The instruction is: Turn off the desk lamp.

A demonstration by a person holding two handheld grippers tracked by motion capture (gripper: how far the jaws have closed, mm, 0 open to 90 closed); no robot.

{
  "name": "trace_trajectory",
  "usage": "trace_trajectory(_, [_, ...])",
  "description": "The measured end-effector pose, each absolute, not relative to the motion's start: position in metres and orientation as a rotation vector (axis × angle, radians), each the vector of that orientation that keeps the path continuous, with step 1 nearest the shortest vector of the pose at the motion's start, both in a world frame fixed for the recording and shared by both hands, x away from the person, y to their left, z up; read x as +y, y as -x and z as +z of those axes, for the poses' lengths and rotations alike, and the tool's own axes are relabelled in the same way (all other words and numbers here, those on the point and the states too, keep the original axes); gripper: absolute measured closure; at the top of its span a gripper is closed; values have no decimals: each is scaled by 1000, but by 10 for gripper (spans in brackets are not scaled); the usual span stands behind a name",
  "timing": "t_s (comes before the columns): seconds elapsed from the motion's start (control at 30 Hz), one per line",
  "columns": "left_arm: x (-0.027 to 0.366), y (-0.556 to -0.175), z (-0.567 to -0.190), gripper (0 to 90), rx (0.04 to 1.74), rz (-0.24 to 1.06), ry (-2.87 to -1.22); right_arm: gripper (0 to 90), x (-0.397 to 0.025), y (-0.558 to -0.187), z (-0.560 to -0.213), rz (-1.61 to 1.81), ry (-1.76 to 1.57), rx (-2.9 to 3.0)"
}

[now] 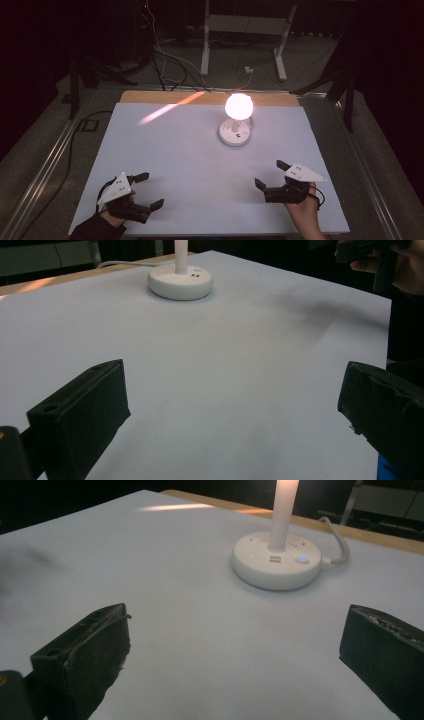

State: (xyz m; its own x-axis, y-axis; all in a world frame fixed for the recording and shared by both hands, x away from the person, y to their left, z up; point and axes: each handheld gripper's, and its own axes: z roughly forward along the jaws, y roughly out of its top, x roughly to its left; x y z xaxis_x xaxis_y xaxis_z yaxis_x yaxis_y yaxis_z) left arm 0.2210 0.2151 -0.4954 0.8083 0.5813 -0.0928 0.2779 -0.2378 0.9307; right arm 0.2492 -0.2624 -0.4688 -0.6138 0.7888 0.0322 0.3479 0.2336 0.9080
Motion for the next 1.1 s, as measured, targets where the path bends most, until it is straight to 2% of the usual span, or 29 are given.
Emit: trace_trajectory(1.1, [215,-219,-494,6,645,329,-1832,0,-223,-288,-451,1361,-960,2098])
